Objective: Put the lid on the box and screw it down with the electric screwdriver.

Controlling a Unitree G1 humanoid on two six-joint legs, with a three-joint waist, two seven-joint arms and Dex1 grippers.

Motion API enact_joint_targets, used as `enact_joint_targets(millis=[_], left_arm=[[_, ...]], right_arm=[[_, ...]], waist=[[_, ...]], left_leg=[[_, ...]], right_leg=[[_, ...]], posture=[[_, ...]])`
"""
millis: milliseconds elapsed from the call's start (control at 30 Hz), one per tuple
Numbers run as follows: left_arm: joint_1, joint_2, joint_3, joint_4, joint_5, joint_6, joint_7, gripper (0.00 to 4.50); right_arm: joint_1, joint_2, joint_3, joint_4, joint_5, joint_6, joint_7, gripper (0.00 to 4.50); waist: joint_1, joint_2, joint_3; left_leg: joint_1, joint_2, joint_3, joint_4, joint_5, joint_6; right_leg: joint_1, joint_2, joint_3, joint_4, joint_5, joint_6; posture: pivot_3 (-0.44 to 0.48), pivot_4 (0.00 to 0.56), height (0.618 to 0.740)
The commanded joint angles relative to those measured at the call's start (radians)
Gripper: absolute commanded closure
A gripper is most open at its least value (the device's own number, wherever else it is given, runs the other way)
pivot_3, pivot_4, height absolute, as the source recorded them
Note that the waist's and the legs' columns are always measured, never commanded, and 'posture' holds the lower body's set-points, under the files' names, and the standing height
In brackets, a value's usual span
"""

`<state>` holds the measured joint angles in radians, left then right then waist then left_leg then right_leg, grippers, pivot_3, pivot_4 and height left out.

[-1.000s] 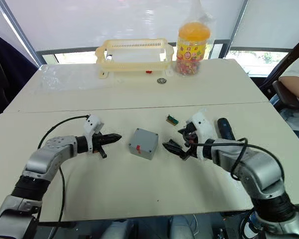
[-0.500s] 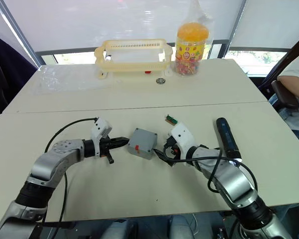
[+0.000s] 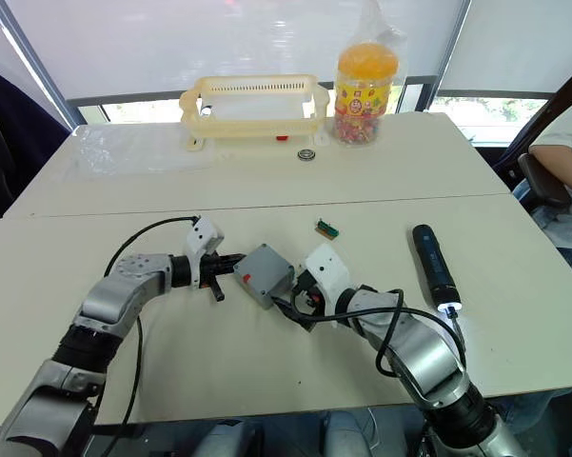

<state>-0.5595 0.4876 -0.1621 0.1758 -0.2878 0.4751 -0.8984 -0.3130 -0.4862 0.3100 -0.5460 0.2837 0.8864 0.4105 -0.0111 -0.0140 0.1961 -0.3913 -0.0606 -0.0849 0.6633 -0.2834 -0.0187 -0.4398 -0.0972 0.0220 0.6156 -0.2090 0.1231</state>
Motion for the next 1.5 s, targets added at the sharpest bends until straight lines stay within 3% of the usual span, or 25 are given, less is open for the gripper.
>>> enact_joint_targets(millis=[33, 200, 300, 500, 633, 867, 1133, 1500], left_arm=[[-0.034, 0.01, 0.013, 0.034, 0.017, -0.045, -0.028, 4.5], [0.018, 0.09, 0.09, -0.027, -0.006, 0.004, -0.027, 4.5], [0.114, 0.142, 0.134, -0.172, -0.054, 0.098, -0.024, 4.5], [0.289, 0.154, 0.209, -0.451, -0.152, 0.281, 0.061, 4.5], [0.34, 0.125, 0.206, -0.528, -0.175, 0.324, 0.118, 4.5], [0.364, 0.075, 0.166, -0.552, -0.171, 0.323, 0.171, 4.5], [0.299, 0.038, 0.133, -0.456, -0.131, 0.253, 0.19, 4.5], [0.239, 0.048, 0.085, -0.373, -0.09, 0.176, 0.139, 4.5]], right_arm=[[0.007, -0.009, -0.039, -0.085, 0.025, 0.029, 0.014, 0.04], [-0.018, -0.04, -0.234, -0.153, 0.155, 0.092, 0.081, 0.04], [-0.086, -0.06, -0.308, -0.106, 0.182, 0.089, 0.1, 0.04], [-0.196, -0.071, -0.199, 0.192, 0.024, -0.121, 0.119, 0.04], [-0.252, -0.068, -0.097, 0.384, -0.101, -0.282, 0.141, 0.04], [-0.32, -0.029, -0.063, 0.59, -0.162, -0.45, 0.22, 0.04], [-0.293, -0.001, -0.034, 0.571, -0.181, -0.471, 0.297, 0.04], [-0.17, 0.003, -0.05, 0.338, -0.167, -0.329, 0.293, 0.04]], waist=[[0.0, 0.0, 0.0], [-0.007, 0.0, 0.0], [-0.01, 0.0, 0.0], [0.002, 0.0, -0.001], [-0.002, -0.001, -0.001], [-0.004, -0.001, -0.001], [-0.001, -0.001, -0.001], [-0.002, 0.0, -0.001]], left_leg=[[0.0, 0.0, 0.0, 0.0, 0.0, 0.0], [0.0, 0.001, 0.0, 0.0, 0.0, 0.0], [0.001, 0.003, 0.0, 0.0, 0.0, 0.0], [0.001, 0.003, 0.0, 0.0, 0.0, 0.0], [0.001, 0.002, 0.0, 0.0, 0.0, 0.0], [0.001, 0.003, 0.0, 0.0, 0.001, -0.002], [0.001, 0.002, 0.0, 0.0, 0.001, -0.003], [0.001, 0.002, 0.0, 0.0, 0.001, -0.003]], right_leg=[[0.0, 0.0, 0.0, 0.0, 0.0, 0.0], [0.0, 0.0, 0.0, 0.0, 0.0, 0.0], [-0.001, 0.0, 0.0, 0.002, 0.0, 0.0], [0.001, 0.0, 0.0, 0.001, 0.0, 0.0], [0.001, 0.0, 0.0, 0.002, 0.0, 0.0], [-0.001, 0.0, 0.0, 0.003, 0.0, -0.001], [-0.001, 0.0, 0.0, 0.003, 0.001, -0.001], [-0.001, 0.0, 0.0, 0.003, 0.001, -0.001]], posture=[[0.0, 0.15, 0.74], [0.0, 0.15, 0.74], [0.0, 0.15, 0.74], [0.0, 0.15, 0.74], [0.0, 0.15, 0.74], [0.0, 0.15, 0.74], [0.0, 0.15, 0.74], [0.0, 0.15, 0.74]])
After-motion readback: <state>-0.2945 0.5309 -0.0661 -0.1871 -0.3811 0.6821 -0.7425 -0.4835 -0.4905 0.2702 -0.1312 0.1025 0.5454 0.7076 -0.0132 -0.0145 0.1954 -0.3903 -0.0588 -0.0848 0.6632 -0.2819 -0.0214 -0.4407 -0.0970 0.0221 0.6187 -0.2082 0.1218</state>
